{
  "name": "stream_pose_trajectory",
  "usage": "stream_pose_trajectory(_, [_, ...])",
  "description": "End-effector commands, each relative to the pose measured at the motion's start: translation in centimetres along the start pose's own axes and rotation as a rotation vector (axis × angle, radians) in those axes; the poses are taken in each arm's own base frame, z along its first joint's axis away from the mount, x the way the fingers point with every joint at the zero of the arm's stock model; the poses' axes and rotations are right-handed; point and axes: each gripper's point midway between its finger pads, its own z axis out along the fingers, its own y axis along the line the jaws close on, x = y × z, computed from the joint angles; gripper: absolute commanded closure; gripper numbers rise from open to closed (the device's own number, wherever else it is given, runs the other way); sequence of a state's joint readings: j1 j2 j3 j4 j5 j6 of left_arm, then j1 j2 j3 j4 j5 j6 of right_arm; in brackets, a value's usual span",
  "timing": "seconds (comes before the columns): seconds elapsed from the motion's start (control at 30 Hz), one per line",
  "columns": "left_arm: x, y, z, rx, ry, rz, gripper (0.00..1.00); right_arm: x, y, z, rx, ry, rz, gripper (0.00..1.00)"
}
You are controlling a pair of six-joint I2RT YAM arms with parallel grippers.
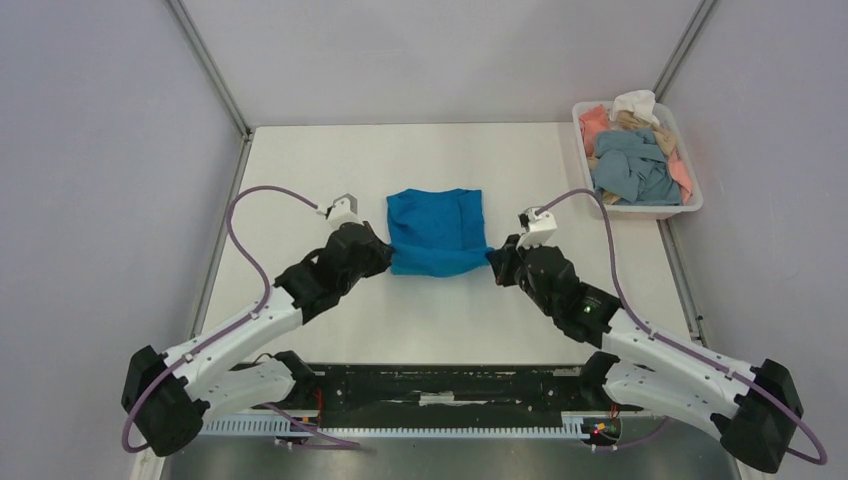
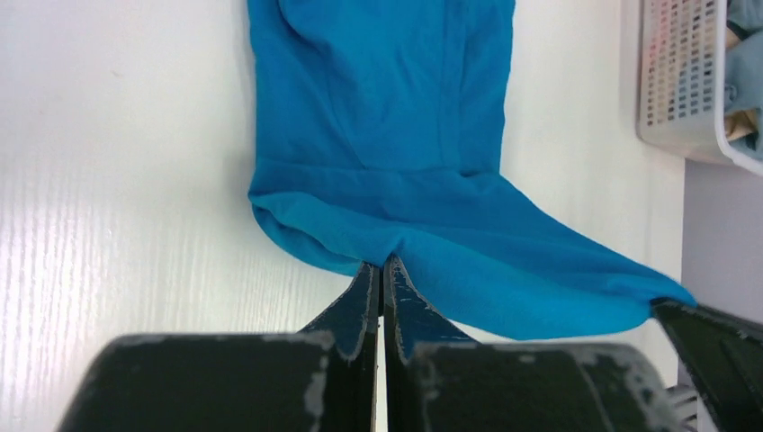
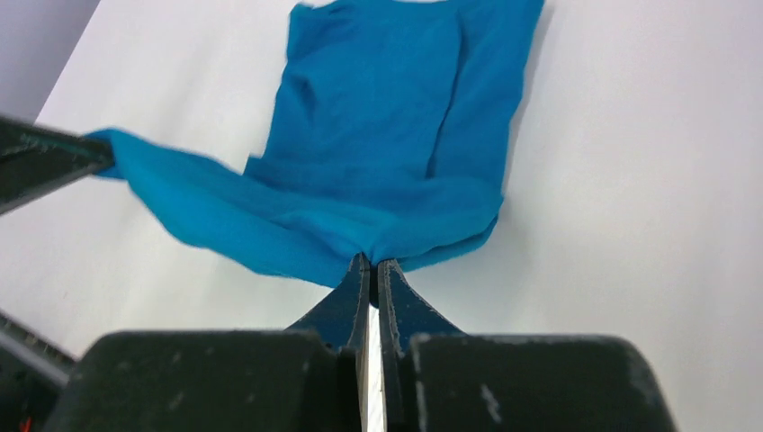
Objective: Fold and stack the t-shirts
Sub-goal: Fold the long partially folded tshirt into a neat square
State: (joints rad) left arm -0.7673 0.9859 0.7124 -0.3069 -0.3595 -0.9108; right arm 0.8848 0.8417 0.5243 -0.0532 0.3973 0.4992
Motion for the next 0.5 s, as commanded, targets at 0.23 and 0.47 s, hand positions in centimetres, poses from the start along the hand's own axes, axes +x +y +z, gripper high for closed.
stream_pose_trajectory(0.23, [-8.2, -1.9, 4.4, -0.016, -0.102, 0.032, 0.98, -9.6, -0.9, 5.9, -0.016, -0.128, 0.017, 1.0])
stream_pose_trajectory(0.47, [-10.7, -1.2, 8.8, -0.053, -0.063, 0.024, 0.98, -11.7, -2.5, 9.1, -0.003, -0.127, 0.014, 1.0])
